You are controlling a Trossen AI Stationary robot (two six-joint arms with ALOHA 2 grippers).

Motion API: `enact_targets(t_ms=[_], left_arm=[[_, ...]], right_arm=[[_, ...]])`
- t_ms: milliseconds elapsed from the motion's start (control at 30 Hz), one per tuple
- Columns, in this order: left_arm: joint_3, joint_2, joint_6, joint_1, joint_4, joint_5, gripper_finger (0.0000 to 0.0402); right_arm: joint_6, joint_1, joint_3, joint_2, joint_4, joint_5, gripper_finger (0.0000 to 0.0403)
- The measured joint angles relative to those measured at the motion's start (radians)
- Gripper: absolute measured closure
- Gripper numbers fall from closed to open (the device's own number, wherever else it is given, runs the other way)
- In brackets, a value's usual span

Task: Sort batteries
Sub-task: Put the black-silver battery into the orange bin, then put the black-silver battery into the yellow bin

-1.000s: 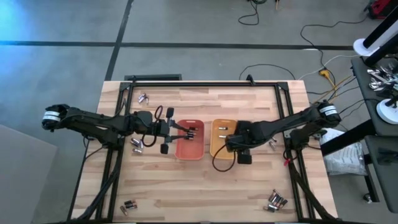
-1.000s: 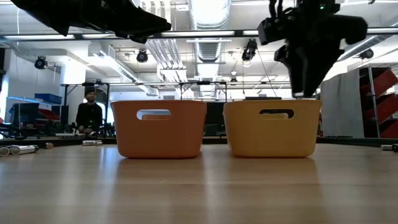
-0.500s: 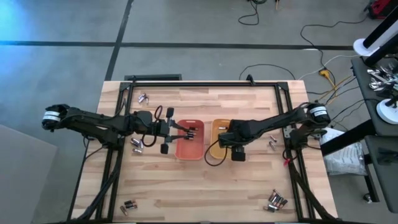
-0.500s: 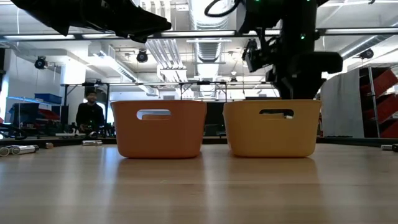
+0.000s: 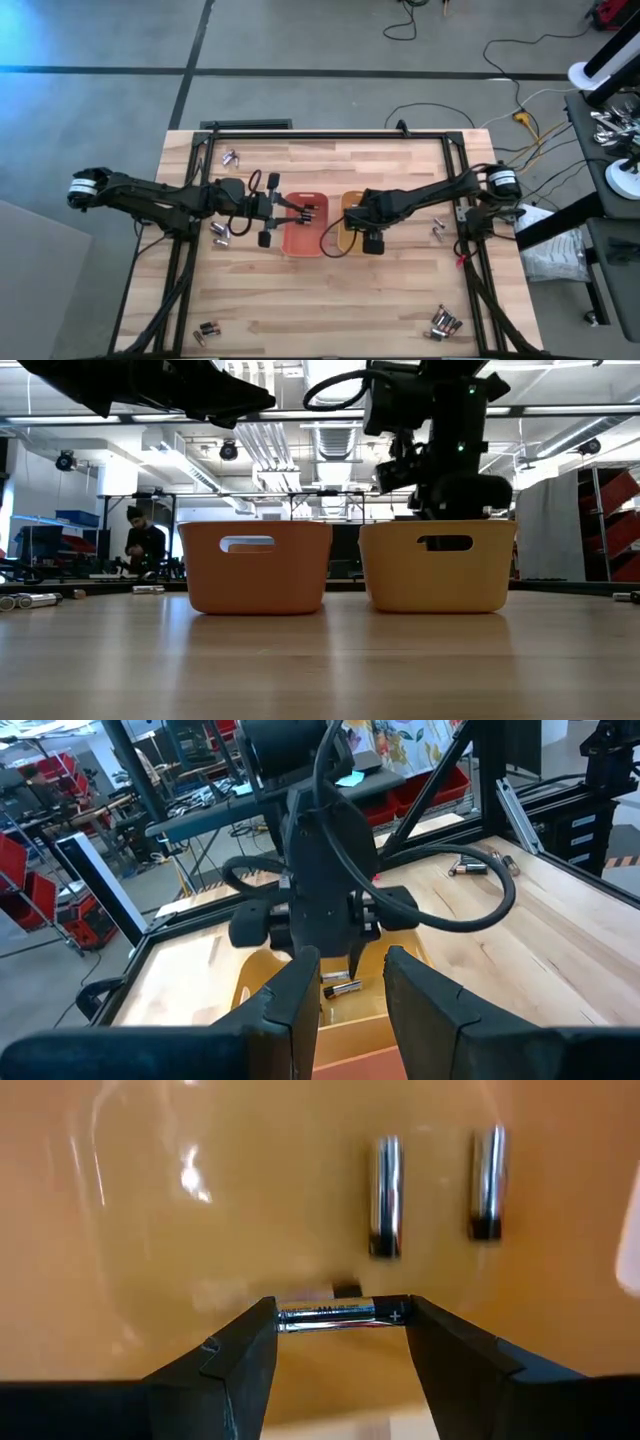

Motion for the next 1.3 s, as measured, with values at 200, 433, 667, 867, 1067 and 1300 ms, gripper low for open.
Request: enact_targets(t_ms=[200,433,667,867,1067,1300], left_arm=[[0.0,0.0,0.0,0.0,0.0,0.0,0.0306],[0.0,0.0,0.0,0.0,0.002,0.0,0.0306],[0.0,0.0,0.0,0.0,0.002,0.0,0.0306],[0.0,0.0,0.008,0.0,-0.002,0.0,0.0306],[0.0,0.0,0.008,0.0,-0.002,0.0,0.0306],[0.0,0.0,0.008,0.0,-0.002,0.0,0.0306]], right_arm=[[-0.022,-0.021,-0.019,0.024,0.078,0.0,0.0205],[-0.04,-0.058,-0.028,0.05,0.142,0.0,0.0195],[-0.043,-0.073,-0.027,0.078,0.146,0.009,0.0196],[-0.02,-0.074,-0.031,0.07,0.139,0.007,0.0175],[-0.002,-0.072,-0.032,0.03,0.124,0.008,0.013],[0.001,-0.069,-0.031,-0.046,0.103,0.008,0.0085]])
